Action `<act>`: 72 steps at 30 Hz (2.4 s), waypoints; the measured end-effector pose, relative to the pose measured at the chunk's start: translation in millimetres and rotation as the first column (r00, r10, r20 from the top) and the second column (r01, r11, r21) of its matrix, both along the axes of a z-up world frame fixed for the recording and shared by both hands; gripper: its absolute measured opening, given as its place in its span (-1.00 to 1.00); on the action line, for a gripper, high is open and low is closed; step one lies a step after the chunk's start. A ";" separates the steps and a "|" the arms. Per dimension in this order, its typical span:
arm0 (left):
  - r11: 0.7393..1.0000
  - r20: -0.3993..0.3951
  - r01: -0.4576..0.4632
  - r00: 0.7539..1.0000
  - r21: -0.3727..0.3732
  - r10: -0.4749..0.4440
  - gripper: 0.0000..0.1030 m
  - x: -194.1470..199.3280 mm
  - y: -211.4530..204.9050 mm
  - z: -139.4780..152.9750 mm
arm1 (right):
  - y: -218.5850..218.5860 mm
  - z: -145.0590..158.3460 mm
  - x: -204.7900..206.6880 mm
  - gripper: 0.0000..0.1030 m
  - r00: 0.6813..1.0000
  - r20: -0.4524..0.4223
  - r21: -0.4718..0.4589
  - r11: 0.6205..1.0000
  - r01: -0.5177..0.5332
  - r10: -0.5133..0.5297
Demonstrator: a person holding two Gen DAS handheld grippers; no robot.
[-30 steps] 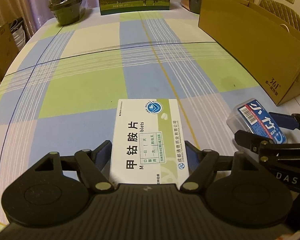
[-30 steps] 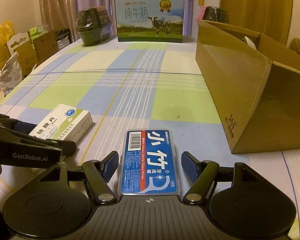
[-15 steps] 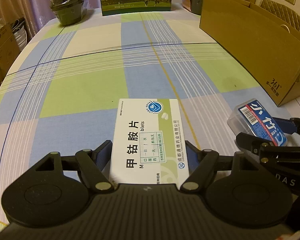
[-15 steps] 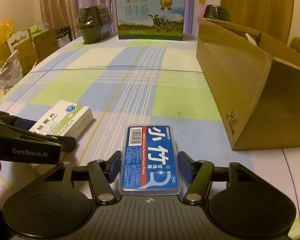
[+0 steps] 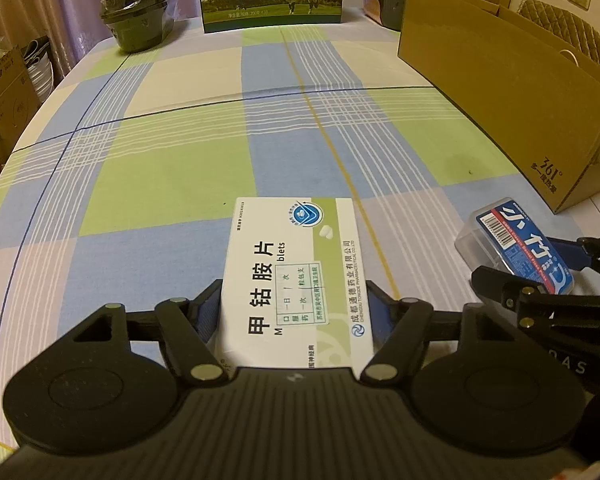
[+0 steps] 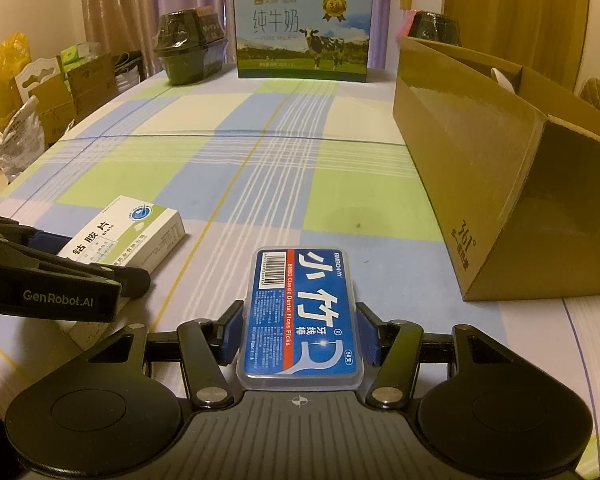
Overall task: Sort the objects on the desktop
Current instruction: 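Lift and carry the medicine box and floss box over the cardboard box with both tools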
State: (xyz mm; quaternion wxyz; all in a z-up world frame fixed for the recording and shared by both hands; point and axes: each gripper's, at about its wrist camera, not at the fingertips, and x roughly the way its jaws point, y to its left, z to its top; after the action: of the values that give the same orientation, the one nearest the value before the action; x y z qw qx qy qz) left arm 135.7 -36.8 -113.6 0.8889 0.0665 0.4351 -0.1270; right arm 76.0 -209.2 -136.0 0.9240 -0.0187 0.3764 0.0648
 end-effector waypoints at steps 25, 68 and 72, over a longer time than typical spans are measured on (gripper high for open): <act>0.997 0.056 -0.025 0.998 -0.075 0.029 0.31 -33.0 0.3 53.7 | -14.0 57.9 -24.9 0.05 0.994 0.086 0.059 0.996 0.064 -0.069; 0.983 0.149 0.100 0.986 -0.152 -0.077 0.31 -78.7 -61.5 118.6 | -85.1 138.0 -71.9 0.05 0.946 0.222 0.123 0.969 0.214 -0.237; 0.982 0.153 0.112 0.984 -0.152 -0.089 0.31 -78.0 -67.5 119.9 | -91.6 139.8 -73.4 0.05 0.941 0.226 0.127 0.965 0.228 -0.252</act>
State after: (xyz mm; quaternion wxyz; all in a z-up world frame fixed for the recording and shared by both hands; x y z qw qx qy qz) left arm 57.7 -104.3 6.4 0.9132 0.0260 0.3535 -0.2012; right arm 2.6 -300.7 3.8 0.9634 0.0655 0.2577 -0.0328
